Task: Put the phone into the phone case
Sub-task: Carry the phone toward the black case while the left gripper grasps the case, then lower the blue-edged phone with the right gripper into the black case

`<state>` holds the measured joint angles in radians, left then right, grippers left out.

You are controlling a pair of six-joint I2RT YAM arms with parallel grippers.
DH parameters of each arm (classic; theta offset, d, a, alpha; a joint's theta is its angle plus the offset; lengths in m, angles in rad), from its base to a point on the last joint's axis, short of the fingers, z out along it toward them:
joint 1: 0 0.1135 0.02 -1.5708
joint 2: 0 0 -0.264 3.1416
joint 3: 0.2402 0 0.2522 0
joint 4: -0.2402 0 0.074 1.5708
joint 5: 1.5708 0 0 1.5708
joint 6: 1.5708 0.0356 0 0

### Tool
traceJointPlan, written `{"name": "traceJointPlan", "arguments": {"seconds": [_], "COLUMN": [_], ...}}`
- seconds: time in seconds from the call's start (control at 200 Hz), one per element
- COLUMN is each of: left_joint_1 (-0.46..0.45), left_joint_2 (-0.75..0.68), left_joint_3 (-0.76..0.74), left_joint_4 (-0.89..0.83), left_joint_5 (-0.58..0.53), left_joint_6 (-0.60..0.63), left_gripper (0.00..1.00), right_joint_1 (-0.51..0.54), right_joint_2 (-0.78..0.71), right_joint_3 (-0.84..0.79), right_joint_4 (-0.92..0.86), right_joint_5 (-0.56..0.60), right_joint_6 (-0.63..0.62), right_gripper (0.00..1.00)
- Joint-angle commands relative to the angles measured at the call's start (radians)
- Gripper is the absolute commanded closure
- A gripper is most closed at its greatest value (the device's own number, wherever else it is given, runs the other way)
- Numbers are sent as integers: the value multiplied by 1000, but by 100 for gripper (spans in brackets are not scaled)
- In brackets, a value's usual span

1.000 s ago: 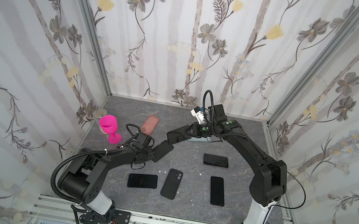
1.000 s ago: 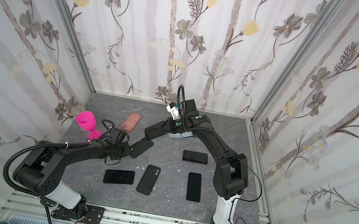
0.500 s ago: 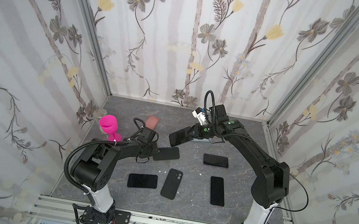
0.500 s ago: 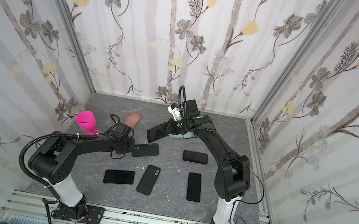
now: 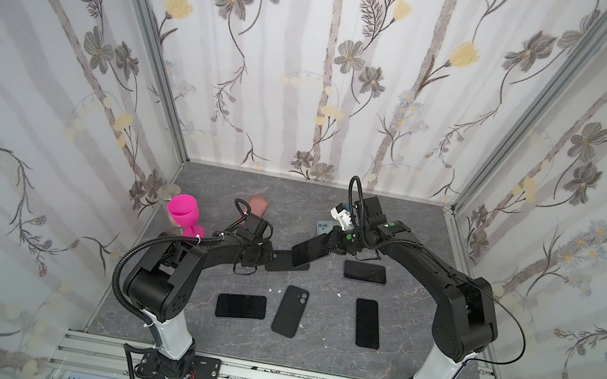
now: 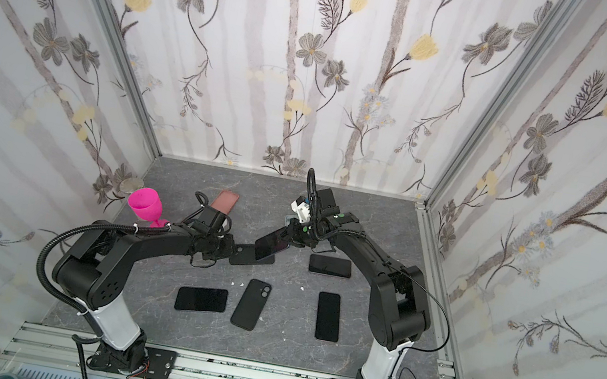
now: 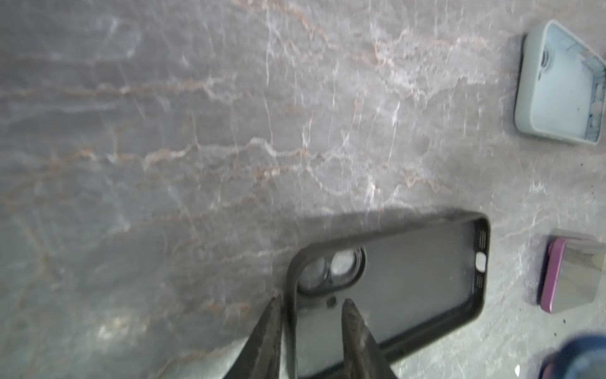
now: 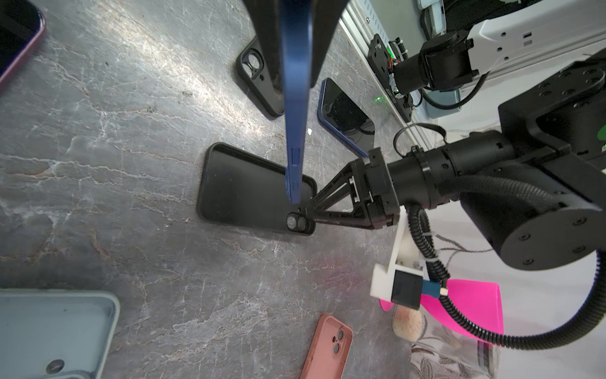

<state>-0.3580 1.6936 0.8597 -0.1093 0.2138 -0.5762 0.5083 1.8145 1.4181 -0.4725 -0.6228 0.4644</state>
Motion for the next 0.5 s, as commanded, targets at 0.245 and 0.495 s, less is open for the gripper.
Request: {"name": "traceJointPlan", "arguments": {"seconds": [0.245,0.495], "left_joint_1": [52,76], "left_joint_2": [-86,-73], "left_joint_3": [-65,-81], "left_joint_4": [30,82], "left_joint_5": [31,130], "left_joint_6": [-17,-18], "left_gripper": [67,67], "right_joint_1": [34,45], "right_joint_2": [84,149], "right_joint_3": [15,29], "right_joint_4": [193,235], "right_joint_5": [-71,-94], "right_joint_6": [123,153], "right_gripper": [100,100]}}
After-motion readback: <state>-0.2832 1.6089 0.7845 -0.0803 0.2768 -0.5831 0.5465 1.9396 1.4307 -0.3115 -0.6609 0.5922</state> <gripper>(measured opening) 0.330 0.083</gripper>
